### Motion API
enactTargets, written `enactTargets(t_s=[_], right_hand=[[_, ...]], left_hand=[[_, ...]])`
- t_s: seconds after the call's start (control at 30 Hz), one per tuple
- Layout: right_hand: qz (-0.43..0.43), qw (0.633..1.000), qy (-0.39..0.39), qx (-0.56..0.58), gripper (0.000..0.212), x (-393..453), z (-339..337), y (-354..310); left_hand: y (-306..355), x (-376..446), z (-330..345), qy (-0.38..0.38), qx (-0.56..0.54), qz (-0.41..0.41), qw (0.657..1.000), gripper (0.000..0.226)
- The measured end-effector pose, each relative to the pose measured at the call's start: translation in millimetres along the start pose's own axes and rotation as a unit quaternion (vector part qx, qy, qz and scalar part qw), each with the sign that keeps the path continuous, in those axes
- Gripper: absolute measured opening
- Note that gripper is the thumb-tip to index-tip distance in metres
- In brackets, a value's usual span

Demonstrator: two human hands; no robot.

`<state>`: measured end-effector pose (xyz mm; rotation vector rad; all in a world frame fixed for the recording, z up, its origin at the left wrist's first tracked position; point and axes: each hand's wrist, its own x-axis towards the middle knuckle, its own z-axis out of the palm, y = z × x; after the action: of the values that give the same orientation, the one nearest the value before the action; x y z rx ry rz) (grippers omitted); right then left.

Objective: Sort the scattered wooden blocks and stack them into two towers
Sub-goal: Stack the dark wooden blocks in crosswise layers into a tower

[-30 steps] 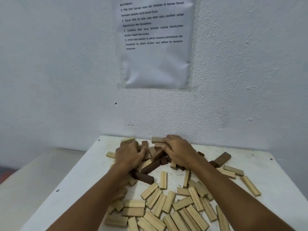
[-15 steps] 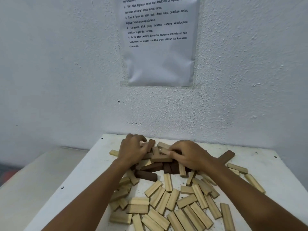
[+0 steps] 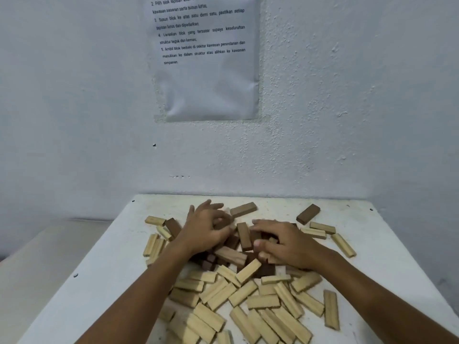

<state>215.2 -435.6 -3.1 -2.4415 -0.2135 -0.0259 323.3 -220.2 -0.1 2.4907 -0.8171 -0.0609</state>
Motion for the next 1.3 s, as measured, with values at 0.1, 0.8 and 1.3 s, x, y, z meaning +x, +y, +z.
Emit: enactTargets(t_s=[0.1,0.8,1.3], right_hand=[[0.026,0.995,0.075,-0.06,0.041,-15,-5,6],[0.122,0.986,0.078,0.083,0.049,-30,-49,33],[0.14,0.987,-0.068,-0.046,0.064,-23,-59,25]], left_hand=[[15,-8,9,-0.031,0.071,0.022,0.997,0.091],[70,-19,23,-0.08,0.043,0.113,0.989,0.06],[76,-11,39,-0.087,0.107,0.08,0.987,0.066]])
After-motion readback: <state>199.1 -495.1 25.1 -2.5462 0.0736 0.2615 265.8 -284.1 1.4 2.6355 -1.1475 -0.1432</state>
